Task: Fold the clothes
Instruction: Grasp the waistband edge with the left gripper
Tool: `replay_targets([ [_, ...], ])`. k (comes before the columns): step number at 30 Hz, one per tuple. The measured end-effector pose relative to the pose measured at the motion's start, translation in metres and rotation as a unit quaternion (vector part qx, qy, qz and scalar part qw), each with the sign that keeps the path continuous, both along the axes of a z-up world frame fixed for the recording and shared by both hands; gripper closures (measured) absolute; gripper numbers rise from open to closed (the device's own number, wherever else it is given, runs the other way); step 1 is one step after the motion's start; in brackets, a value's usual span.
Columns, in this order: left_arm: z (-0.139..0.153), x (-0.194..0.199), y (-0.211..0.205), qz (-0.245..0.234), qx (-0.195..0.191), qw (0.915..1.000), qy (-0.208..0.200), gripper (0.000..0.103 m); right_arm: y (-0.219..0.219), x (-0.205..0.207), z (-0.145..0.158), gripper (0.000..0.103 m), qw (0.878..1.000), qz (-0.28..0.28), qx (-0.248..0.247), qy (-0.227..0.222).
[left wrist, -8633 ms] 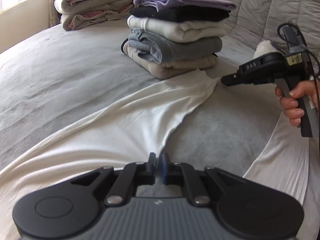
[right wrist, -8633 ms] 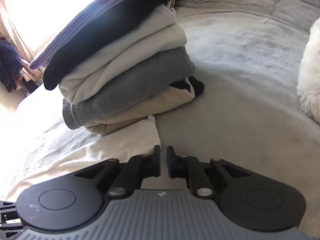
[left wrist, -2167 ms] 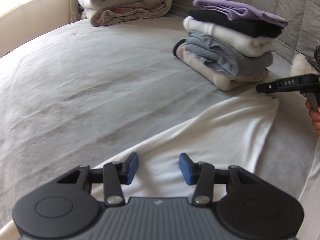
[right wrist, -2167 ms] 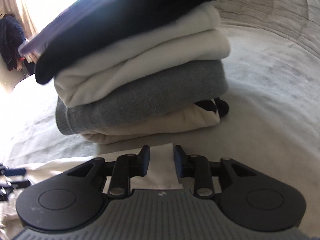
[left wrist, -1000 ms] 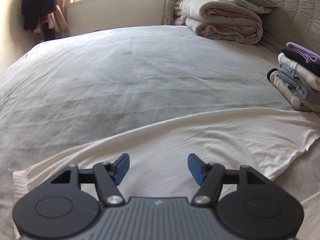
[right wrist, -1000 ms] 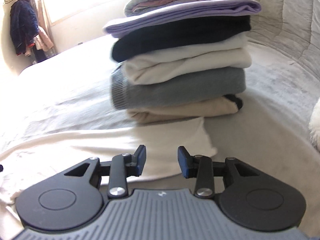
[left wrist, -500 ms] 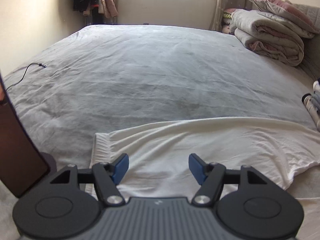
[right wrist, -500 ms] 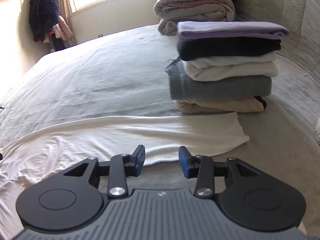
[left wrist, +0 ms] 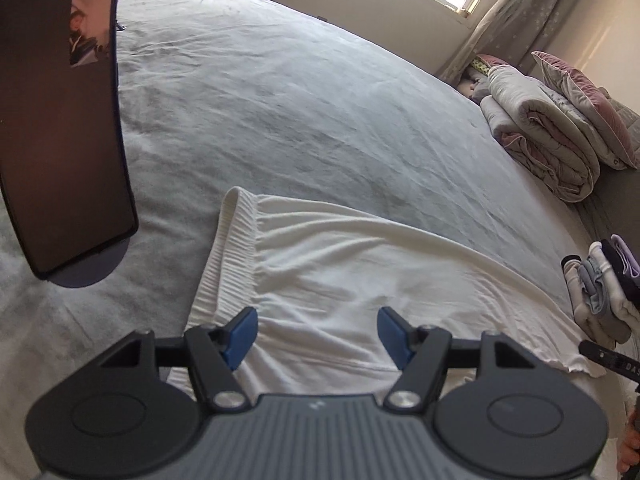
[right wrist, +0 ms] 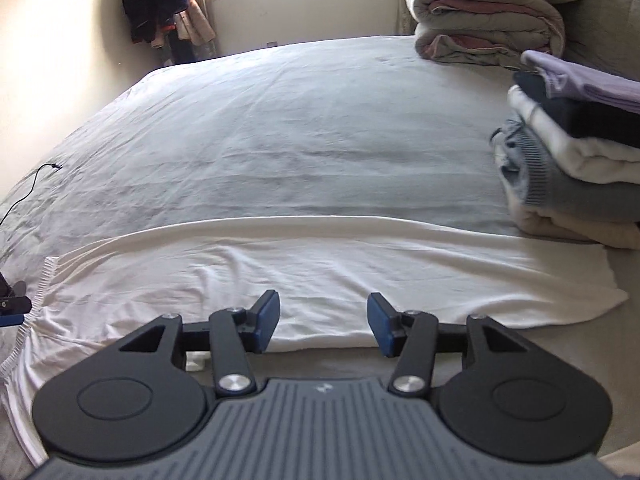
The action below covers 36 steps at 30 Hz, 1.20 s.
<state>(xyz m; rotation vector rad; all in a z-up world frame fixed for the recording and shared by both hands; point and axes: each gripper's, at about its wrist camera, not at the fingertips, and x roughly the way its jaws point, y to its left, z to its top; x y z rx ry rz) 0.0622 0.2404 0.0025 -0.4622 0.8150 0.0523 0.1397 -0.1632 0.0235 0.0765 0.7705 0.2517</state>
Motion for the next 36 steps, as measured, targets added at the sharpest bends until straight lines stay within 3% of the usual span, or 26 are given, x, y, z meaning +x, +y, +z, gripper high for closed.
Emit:
replay_targets([
  [7,-0.012,-0.003,0.006,-0.010,-0.029,0.9994,-0.018,0.058,0.066,0.034,-0.010,0.050,0.998,0.057,-0.004,0.012],
  [13,-0.024,-0.010,0.013,-0.022,-0.017,0.9992,-0.030,0.062,0.116,0.061,-0.017,0.049,0.991,0.128,-0.030,0.008],
  [18,-0.034,-0.016,0.028,-0.026,-0.032,0.9984,-0.040,0.077,0.150,0.080,-0.026,0.049,0.983,0.177,-0.057,0.001],
  [20,-0.037,-0.017,0.032,-0.026,-0.034,0.9982,-0.042,0.086,0.161,0.087,-0.030,0.049,0.979,0.192,-0.062,-0.002],
  [31,-0.041,-0.015,0.042,-0.020,-0.022,0.9993,-0.021,0.100,0.193,0.125,-0.041,0.049,0.966,0.236,-0.105,0.006],
  [33,-0.041,-0.014,0.043,-0.017,-0.024,0.9994,-0.016,0.100,0.196,0.126,-0.042,0.052,0.963,0.246,-0.113,0.011],
  [36,-0.041,-0.013,0.043,-0.017,-0.019,0.9996,-0.012,0.100,0.200,0.126,-0.041,0.065,0.958,0.260,-0.120,0.017],
])
